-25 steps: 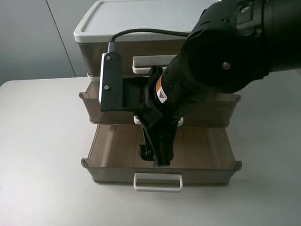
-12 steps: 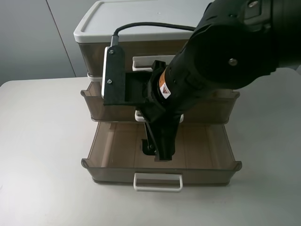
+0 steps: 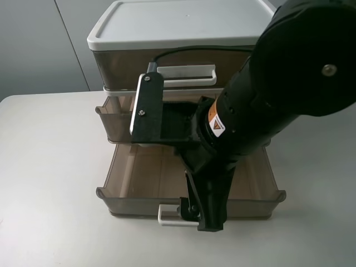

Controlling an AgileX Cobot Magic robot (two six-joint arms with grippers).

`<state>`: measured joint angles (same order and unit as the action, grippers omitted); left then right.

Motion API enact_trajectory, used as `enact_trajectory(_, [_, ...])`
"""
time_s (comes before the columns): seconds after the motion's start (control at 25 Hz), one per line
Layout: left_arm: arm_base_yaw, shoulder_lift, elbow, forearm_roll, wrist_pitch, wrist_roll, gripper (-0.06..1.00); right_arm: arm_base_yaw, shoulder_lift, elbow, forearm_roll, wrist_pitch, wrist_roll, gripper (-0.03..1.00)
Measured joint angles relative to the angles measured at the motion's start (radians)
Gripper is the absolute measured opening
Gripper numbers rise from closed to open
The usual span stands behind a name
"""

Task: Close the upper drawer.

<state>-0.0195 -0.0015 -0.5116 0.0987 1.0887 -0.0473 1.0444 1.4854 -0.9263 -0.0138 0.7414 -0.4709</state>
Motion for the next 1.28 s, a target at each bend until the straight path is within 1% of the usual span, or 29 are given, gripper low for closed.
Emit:
enact_trajectory(0.24, [0.000,0.000,0.000,0.000,0.000,0.000,0.74,0.001,0.000,0.049,-0.002,-0.009,-0.016,0.70])
enact_trajectory(0.44, [0.000,0.000,0.000,0.000,0.000,0.000,0.74,-0.005,0.000,0.053,-0.054,-0.067,-0.023,0.70])
enact_trajectory(0.64, [0.000,0.000,0.000,0.000,0.000,0.000,0.74,-0.035,0.015,0.053,-0.087,-0.072,-0.025,0.70])
enact_trajectory(0.8, [0.000,0.000,0.000,0.000,0.000,0.000,0.74,-0.037,0.029,0.053,-0.103,-0.077,-0.057,0.70])
enact_trajectory(0.96, [0.000,0.000,0.000,0.000,0.000,0.000,0.74,-0.057,0.048,0.053,-0.119,-0.085,-0.073,0.70])
enact_trajectory(1.16, [0.000,0.000,0.000,0.000,0.000,0.000,0.74,-0.070,0.056,0.053,-0.186,-0.130,-0.075,0.70])
enact_trajectory(1.28, [0.000,0.000,0.000,0.000,0.000,0.000,0.74,-0.079,0.056,0.053,-0.194,-0.169,-0.077,0.70])
